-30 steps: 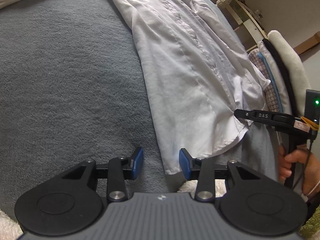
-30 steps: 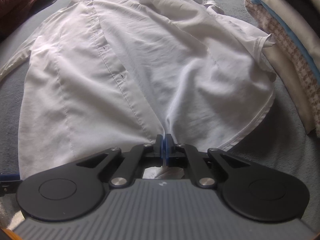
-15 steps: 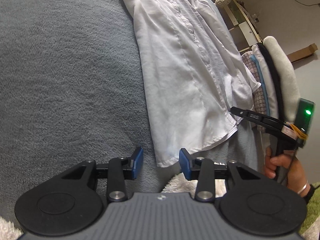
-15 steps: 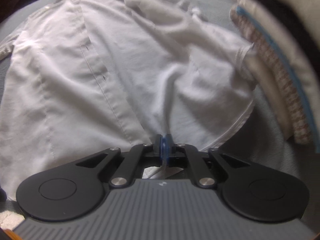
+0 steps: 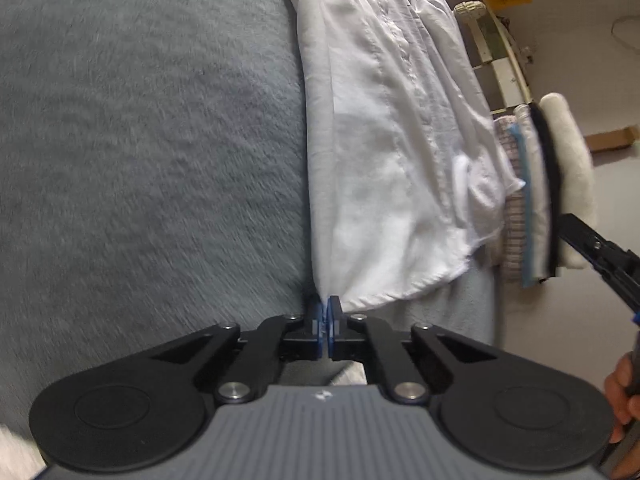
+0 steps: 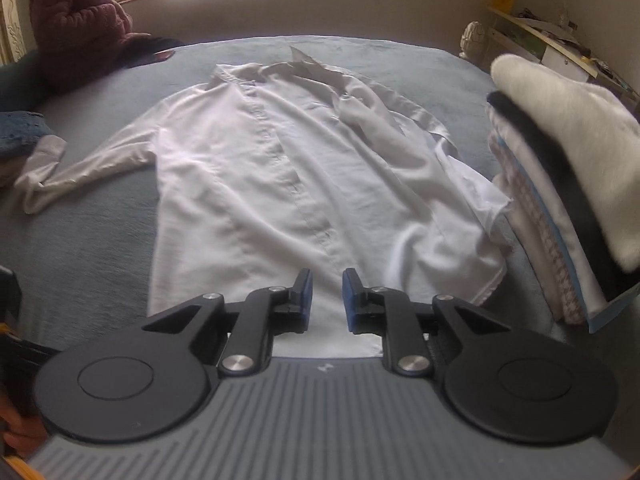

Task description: Fold clothes

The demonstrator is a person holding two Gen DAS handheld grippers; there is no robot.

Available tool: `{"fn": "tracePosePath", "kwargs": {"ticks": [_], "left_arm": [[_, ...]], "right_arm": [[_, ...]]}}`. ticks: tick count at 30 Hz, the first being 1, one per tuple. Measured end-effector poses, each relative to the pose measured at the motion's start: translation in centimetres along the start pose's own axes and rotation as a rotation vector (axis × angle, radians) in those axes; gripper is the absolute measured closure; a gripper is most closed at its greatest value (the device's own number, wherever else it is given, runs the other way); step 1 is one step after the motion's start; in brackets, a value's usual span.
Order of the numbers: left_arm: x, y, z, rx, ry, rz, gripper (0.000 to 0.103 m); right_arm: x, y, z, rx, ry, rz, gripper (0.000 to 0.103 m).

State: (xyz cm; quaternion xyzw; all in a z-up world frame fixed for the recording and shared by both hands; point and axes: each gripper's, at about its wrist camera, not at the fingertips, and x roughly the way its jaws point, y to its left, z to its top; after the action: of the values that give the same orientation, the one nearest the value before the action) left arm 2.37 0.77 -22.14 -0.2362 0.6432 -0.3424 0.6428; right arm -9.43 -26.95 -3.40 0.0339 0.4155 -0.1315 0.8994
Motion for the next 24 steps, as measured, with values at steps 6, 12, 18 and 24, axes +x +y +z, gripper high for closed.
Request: {"fn": "tracePosePath", "kwargs": {"ticks": [6,12,18,24], "left_arm": [[0.3,-0.6,-0.3,-0.026,0.016,-0.018,0.101],[0.7,-0.3,-0.2,-0.028,0.03,0.05,0.1],[1.0,-0.9,-0.3,-0.014,0.058,0.093,0.086],[-1.1,-1.9,-0.6,-0.001,-0.002,0.131,0.073]], "right_arm": [[0.6,2.9,1.3,-0.118,0.024,0.001,0.086],[3.6,4.0,1.4,-0.145,0.071,0.047,0.084],[6.2,3.4,1.1,-0.079,0.105,0.12,0.084],[7.2,-0.3,0.3,-0.036,0.123,0.127,0.084]]}}
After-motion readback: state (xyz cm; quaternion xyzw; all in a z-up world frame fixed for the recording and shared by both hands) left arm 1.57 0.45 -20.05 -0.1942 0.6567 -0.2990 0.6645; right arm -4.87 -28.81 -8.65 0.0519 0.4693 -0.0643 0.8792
